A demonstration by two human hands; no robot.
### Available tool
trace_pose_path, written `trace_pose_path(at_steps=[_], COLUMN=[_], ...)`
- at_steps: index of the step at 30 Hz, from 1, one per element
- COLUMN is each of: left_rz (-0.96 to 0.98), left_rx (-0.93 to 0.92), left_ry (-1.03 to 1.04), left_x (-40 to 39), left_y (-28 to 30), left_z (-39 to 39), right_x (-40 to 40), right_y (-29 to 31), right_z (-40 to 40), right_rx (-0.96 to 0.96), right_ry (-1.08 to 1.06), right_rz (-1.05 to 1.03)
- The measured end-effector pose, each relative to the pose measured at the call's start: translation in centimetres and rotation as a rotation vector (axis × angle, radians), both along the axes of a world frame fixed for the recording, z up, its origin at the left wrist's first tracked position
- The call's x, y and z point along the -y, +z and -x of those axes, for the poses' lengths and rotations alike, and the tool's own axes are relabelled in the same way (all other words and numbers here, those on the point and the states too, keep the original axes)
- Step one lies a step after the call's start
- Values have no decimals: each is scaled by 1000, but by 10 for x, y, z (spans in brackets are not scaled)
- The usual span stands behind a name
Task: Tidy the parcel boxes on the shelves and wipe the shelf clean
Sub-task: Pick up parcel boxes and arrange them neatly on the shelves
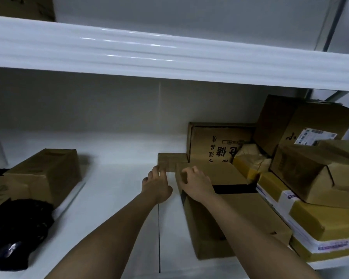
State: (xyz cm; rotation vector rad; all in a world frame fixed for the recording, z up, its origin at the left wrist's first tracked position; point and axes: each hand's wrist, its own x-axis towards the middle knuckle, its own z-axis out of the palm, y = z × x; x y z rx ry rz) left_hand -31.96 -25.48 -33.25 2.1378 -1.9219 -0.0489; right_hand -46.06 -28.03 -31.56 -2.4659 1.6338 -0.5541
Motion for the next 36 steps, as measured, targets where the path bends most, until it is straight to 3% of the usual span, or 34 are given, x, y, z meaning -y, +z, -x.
trace_pose_path(at_steps=[5, 16, 26, 32, 36], left_rz=[-81, -228, -289, -335, -268], left_rx=[-96, -214, -260, -558, -819], left_ry=[-23, -15, 10, 36, 143], left_x=[42, 118, 165, 181, 189], left_y=[2, -9, -14, -22, -32], left_z=[-14, -34, -38, -38, -37], right_x=[44, 126, 173, 182, 182], right_y=[-7, -21, -28, -40, -45], right_z=[-12, -24, -41, -49, -51], right_rx=[-26, 166, 107, -1, 91], right_ry=[-13, -98, -140, -217, -247], right_rz=[-185, -462, -410, -332, -304])
